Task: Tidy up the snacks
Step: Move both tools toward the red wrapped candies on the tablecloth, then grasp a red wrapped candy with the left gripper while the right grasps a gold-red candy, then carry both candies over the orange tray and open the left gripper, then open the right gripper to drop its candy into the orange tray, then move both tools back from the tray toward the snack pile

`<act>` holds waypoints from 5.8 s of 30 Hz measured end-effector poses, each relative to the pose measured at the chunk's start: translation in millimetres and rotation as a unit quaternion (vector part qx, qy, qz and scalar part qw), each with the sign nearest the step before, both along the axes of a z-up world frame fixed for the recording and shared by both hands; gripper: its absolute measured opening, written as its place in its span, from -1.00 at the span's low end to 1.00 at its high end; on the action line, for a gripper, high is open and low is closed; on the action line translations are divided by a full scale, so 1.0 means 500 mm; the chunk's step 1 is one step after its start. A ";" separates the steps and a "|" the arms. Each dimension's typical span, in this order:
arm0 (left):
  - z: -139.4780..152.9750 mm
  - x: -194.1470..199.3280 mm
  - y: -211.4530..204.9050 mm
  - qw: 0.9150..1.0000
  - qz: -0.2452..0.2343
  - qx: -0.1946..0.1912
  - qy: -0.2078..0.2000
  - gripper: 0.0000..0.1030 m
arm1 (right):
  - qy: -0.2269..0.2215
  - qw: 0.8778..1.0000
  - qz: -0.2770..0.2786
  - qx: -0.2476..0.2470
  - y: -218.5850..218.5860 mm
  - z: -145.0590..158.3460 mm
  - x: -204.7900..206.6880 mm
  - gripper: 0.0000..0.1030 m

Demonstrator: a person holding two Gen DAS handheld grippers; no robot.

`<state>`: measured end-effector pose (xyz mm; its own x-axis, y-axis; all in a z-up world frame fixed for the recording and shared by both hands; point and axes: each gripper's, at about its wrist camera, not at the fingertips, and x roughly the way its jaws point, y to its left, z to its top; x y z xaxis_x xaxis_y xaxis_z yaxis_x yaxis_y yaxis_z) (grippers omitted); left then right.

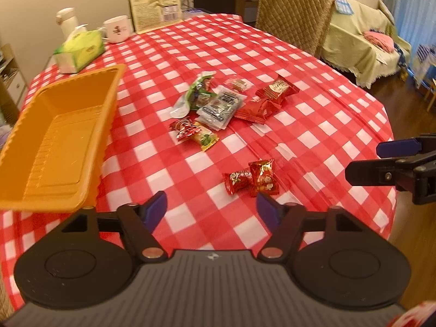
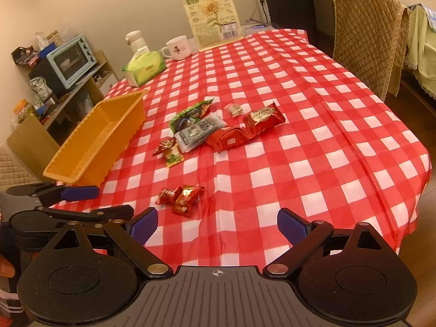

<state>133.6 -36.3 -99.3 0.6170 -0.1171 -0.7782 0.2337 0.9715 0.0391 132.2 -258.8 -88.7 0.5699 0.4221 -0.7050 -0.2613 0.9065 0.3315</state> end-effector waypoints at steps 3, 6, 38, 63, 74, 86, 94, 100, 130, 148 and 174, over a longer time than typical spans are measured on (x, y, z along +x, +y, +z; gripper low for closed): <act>-0.018 0.024 -0.006 1.000 -0.016 0.004 0.005 0.10 | 0.003 1.000 -0.003 -0.002 0.001 -0.010 0.013 0.83; -0.033 0.043 -0.012 0.999 -0.030 0.009 0.010 -0.05 | 0.007 1.000 -0.008 -0.005 0.001 -0.019 0.023 0.83; -0.088 0.101 -0.056 0.994 -0.106 0.019 0.019 -0.72 | 0.026 0.999 -0.012 -0.015 0.001 -0.050 0.066 0.54; -0.034 0.002 0.056 0.998 0.057 -0.023 0.019 -0.73 | 0.029 0.994 0.102 -0.025 0.143 -0.110 0.132 -0.40; 0.011 -0.041 0.062 0.994 0.107 -0.017 -0.002 -0.73 | 0.009 0.990 0.137 -0.014 0.141 -0.092 0.134 -0.64; 0.091 -0.071 0.128 0.984 0.176 -0.013 -0.030 -0.73 | 0.001 0.981 0.189 0.036 0.189 0.002 0.119 -0.64; 0.129 -0.026 0.262 0.984 0.175 -0.005 -0.044 -0.73 | -0.014 0.979 0.195 0.058 0.313 0.062 0.124 -0.64; 0.129 0.027 0.361 0.987 0.155 -0.006 -0.039 -0.73 | -0.019 0.979 0.195 0.057 0.432 0.079 0.141 -0.64; 0.049 0.144 0.487 0.996 0.083 -0.035 0.017 -0.65 | 0.021 0.991 0.136 0.000 0.584 0.022 0.197 -0.64; 0.069 0.106 0.526 0.994 0.100 -0.040 0.010 -0.18 | 0.003 0.991 0.131 0.007 0.614 0.029 0.208 -0.10; 0.089 0.060 0.516 0.992 0.117 -0.048 0.008 0.09 | 0.003 0.993 0.120 0.019 0.565 0.045 0.176 0.21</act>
<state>163.4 221.5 -55.1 0.6244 -0.0469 -0.7797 0.0016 0.9983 -0.0587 220.0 23.6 -66.3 0.4464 0.5717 -0.6884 -0.4658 0.8053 0.3667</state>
